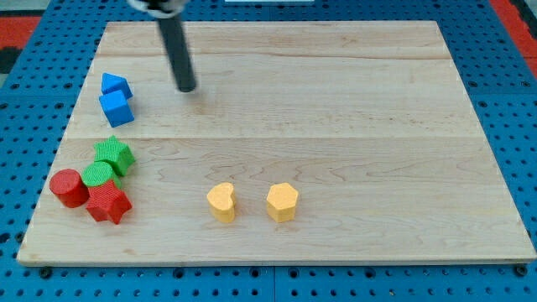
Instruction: Move your arm towards the yellow hexagon
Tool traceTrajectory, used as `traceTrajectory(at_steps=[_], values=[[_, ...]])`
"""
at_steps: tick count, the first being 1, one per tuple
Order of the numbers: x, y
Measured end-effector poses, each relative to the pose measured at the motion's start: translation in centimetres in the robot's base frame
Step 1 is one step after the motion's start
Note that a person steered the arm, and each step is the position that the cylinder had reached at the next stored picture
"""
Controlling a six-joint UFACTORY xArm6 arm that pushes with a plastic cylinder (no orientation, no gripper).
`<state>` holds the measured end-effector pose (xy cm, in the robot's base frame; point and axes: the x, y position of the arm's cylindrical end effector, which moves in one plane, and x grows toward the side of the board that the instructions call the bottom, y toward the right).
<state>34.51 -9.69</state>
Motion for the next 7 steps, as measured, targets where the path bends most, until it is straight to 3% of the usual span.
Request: traceTrajectory(at_steps=[6,7], values=[[-0.3,10.9],[2.7,10.9]])
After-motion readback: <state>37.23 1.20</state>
